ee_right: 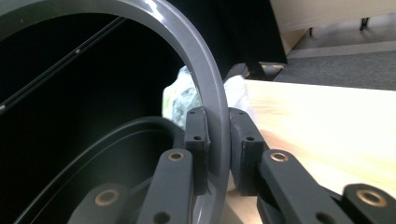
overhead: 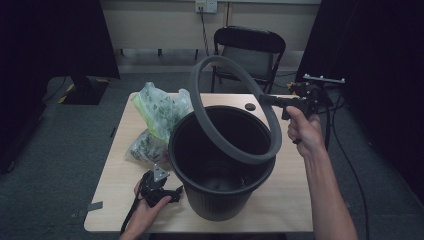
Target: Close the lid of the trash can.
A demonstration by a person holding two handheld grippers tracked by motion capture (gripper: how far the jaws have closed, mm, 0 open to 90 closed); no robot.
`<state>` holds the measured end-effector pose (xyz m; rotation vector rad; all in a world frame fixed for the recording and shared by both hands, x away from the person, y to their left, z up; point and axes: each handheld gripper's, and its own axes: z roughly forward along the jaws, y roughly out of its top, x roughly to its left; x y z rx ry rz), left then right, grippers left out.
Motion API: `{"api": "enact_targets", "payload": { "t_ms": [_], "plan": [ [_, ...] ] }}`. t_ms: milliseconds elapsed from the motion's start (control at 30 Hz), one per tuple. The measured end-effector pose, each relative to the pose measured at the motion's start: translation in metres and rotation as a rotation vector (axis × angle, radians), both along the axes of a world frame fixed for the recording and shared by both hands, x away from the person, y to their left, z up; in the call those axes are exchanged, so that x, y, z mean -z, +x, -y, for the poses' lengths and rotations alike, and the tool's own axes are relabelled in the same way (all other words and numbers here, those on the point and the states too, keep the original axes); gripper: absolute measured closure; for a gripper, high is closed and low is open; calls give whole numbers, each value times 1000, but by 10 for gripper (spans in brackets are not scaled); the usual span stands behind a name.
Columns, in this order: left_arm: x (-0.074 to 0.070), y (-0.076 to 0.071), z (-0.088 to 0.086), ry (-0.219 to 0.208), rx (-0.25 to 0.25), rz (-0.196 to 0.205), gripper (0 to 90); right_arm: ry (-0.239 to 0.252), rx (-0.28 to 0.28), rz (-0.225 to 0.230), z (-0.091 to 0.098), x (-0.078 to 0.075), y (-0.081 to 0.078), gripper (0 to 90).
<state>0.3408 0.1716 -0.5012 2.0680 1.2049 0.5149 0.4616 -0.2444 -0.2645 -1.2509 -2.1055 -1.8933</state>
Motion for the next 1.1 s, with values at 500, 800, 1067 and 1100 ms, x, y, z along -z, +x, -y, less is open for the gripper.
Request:
{"api": "enact_targets", "payload": {
  "t_ms": [500,800,1067,1100],
  "plan": [
    [0,0,0,0,0,0,88,-77,-48,39,-19,-2,-15,791],
    [0,0,0,-1,-1,0,88,-119,-49,54,-25,0,-16,787],
    [0,0,0,-1,-1,0,88,-140,-49,67,-28,1,-18,781],
    [0,0,0,0,0,0,88,-136,-50,67,-29,1,-18,818]
  ]
}}
